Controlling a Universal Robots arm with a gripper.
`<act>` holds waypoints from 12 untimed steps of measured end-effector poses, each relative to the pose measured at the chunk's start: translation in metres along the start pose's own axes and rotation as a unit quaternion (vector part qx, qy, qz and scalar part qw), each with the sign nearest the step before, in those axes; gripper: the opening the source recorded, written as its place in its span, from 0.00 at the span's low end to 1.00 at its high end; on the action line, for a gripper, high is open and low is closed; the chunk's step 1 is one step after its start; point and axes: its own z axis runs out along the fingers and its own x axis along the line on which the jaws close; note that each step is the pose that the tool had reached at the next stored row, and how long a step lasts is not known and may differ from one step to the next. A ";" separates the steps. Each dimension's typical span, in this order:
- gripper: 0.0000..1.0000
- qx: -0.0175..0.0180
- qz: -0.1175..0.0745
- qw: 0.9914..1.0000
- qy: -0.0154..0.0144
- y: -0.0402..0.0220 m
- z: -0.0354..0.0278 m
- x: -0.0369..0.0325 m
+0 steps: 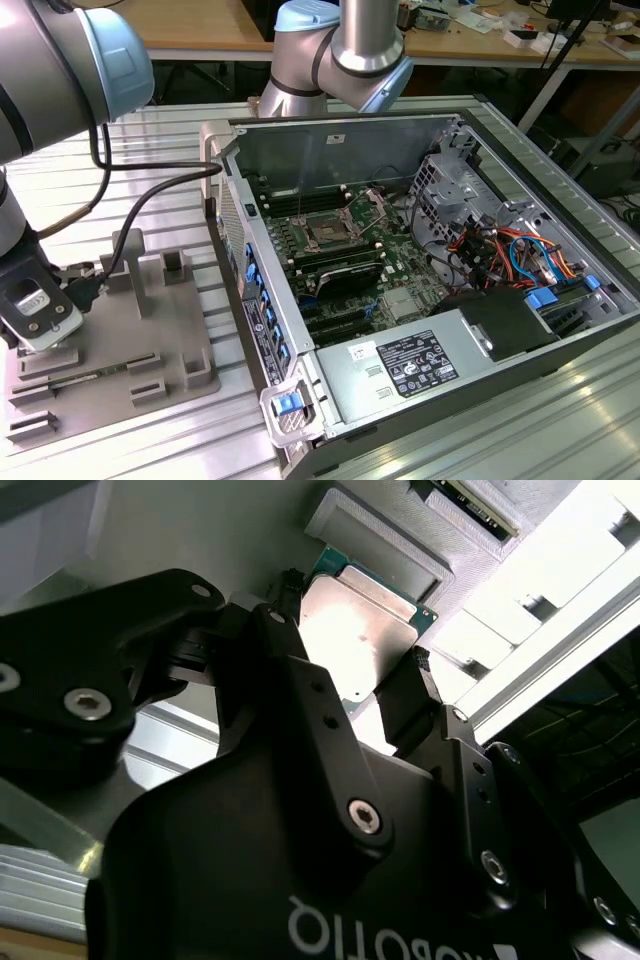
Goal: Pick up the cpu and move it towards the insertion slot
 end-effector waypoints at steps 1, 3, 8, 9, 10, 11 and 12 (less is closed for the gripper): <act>0.55 0.000 0.000 1.000 0.000 0.0000 -0.0008 0.0000; 0.55 0.000 0.000 1.000 0.000 0.0001 -0.0020 0.0000; 0.55 0.000 0.000 1.000 0.000 0.0002 -0.0046 0.0000; 0.55 0.000 0.000 1.000 0.000 0.0002 -0.0050 0.0000; 0.55 0.000 0.000 1.000 0.000 0.0003 -0.0059 0.0000; 0.55 0.000 0.000 1.000 0.000 0.0003 -0.0066 0.0000; 0.55 0.000 0.000 1.000 0.000 0.0003 -0.0071 0.0000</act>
